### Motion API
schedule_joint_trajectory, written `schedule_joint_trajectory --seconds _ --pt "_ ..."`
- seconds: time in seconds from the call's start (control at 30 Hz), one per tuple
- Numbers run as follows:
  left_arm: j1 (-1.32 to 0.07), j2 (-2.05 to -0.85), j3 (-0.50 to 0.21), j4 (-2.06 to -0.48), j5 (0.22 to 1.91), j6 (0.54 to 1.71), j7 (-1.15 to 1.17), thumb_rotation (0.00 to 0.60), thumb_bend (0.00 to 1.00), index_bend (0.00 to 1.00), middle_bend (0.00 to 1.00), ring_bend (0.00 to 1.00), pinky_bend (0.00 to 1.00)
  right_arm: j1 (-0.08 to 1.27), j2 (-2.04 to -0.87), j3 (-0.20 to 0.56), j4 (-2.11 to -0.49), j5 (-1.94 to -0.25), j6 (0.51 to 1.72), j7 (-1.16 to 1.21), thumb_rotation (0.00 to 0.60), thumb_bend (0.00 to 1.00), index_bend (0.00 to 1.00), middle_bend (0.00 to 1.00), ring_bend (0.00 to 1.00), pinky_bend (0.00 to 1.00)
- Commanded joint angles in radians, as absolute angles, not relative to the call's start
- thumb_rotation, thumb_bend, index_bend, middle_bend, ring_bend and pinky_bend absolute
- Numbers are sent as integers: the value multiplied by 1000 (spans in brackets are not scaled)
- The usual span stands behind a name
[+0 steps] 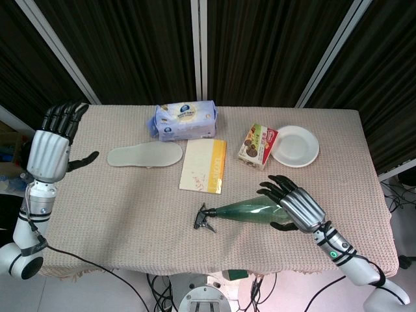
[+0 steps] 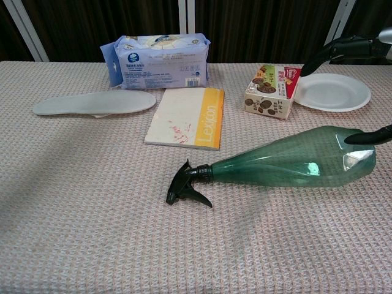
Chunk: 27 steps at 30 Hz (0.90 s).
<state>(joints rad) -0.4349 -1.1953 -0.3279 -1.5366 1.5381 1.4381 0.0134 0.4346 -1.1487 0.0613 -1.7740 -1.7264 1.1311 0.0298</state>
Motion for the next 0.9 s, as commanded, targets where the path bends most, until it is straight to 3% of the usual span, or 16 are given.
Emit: schedule_joint_trajectory --seconds 0.03,0.3,0.57,0.6,0.63,0.7,0.77,0.8,0.9 --pt "-446 -1189 -327 -1538 1524 1422 14 600 0 68 50 31 86 436 -1150 59 -1773 -1717 1134 31 600 124 238 144 59 118" --pt "-456 -1178 -297 -1546 1476 1357 -73 600 0 68 49 31 87 421 -1126 37 -1778 -1714 1174 46 600 122 238 144 59 118" --pt "-475 -1199 -219 -1542 1452 1202 -399 592 0 68 49 32 87 315 -1078 -14 -1703 -1796 1404 184 600 130 235 174 59 117" --pt "-480 -1209 -207 -1533 1457 1182 -439 561 0 68 49 32 87 300 -1070 -19 -1696 -1800 1433 199 600 130 235 175 59 117" --pt "-488 -1224 -190 -1521 1467 1156 -493 469 0 68 49 32 87 281 -1058 -24 -1688 -1804 1468 218 600 130 235 175 59 117" --pt "-500 -1250 -167 -1502 1490 1129 -574 207 0 68 49 31 86 256 -1041 -29 -1680 -1805 1514 248 600 129 235 175 59 117" --pt "-515 -1286 -143 -1475 1523 1112 -665 52 0 68 49 31 84 233 -1027 -32 -1671 -1804 1557 279 600 130 235 174 59 117" --pt "-521 -1302 -135 -1467 1536 1109 -709 11 0 68 49 31 82 225 -1023 -33 -1668 -1802 1572 290 600 129 235 174 59 117" --pt "-541 -1353 -108 -1436 1585 1111 -872 0 0 69 49 31 69 203 -1020 -31 -1654 -1797 1611 318 600 129 235 173 59 117"
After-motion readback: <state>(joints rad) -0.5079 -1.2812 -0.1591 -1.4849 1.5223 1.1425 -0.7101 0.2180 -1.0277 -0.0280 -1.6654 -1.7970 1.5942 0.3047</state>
